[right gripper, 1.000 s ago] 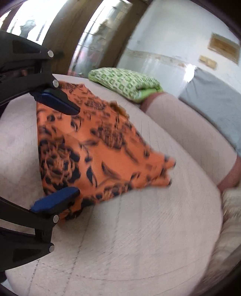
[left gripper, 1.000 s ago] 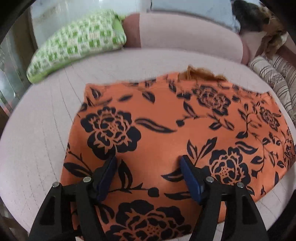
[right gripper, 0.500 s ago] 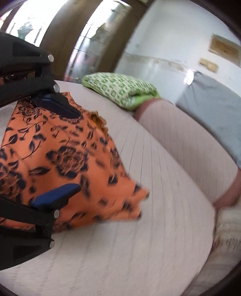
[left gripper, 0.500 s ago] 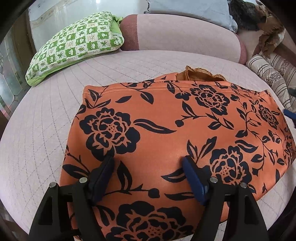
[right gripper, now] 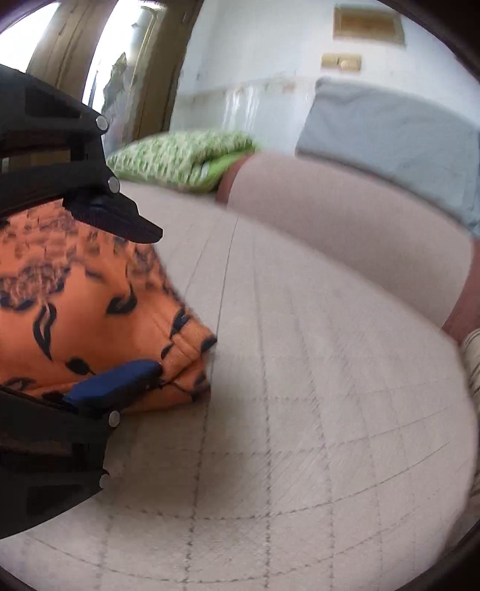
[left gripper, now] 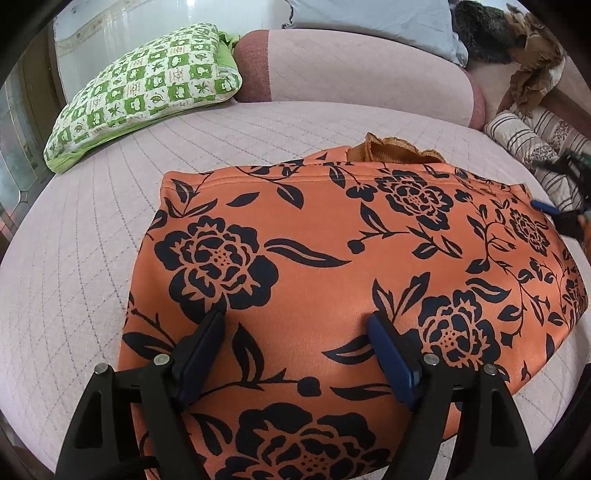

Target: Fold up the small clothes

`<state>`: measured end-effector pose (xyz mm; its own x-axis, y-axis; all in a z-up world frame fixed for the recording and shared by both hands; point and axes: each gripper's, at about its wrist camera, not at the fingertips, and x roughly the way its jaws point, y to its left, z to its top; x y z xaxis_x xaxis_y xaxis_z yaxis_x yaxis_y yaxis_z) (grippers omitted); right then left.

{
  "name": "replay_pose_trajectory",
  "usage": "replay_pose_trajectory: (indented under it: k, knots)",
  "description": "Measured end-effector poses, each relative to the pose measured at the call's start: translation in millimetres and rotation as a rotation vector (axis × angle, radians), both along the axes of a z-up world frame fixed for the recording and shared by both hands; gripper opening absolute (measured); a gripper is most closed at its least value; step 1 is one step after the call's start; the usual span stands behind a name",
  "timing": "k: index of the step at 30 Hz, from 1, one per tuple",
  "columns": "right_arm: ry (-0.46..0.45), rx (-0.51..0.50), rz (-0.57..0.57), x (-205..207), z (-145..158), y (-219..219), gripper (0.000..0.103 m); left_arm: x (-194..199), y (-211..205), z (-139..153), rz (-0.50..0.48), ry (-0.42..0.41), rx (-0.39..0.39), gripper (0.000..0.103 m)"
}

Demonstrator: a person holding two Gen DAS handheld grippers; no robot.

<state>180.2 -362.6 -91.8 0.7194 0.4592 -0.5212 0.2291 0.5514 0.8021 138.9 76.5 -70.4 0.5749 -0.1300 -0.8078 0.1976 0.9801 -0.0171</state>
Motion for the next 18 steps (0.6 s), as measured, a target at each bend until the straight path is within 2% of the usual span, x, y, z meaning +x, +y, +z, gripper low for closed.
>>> replay_pose_trajectory:
  k: [1,2,3,4,5,7,8,9,12,15,17,18]
  knots:
    - [-0.025,-0.034,0.04,3.6,5.0,8.0,0.078,-0.7,-1.6,-0.7,-0.001,-0.013,0.008,0.083]
    - [-0.01,-0.093,0.066,10.2,3.1,13.2,0.081,-0.8,-2.4,-0.7,0.002,-0.015,0.012,0.083]
    - [0.077,-0.157,0.06,18.5,-8.7,14.0,0.082,-0.3,-3.0,0.1,0.007,-0.01,0.011,0.083]
    - [0.109,-0.099,0.02,17.9,-19.0,8.7,0.076,-0.1,-2.3,1.2,0.008,-0.003,0.01,0.083]
    - [0.091,-0.071,-0.023,10.2,-11.6,6.9,0.076,0.6,-1.4,3.6,0.004,0.018,0.008,0.083]
    - [0.072,-0.129,-0.023,-6.2,14.5,17.0,0.076,-0.9,2.0,9.2,0.005,0.029,-0.004,0.083]
    - [0.032,-0.156,-0.012,-22.1,28.2,24.0,0.076,-1.6,3.5,11.2,0.014,0.03,-0.005,0.083]
    - [-0.013,-0.174,0.019,-42.3,42.8,38.2,0.077,-2.6,5.1,13.3,0.028,0.032,-0.006,0.083]
    - [-0.065,-0.208,0.135,-84.3,59.2,73.4,0.08,-8.3,8.0,19.5,0.057,0.033,-0.025,0.083]
    - [-0.061,-0.295,0.176,-114.2,48.5,97.0,0.085,-16.4,9.1,25.3,0.071,0.027,-0.033,0.083]
    - [0.067,-0.351,0.142,-115.0,15.2,92.6,0.085,-21.5,10.1,29.1,0.075,0.031,-0.038,0.083]
    - [0.122,-0.312,0.137,-116.0,-0.2,84.6,0.084,-24.0,10.7,31.5,0.075,0.031,-0.04,0.083]
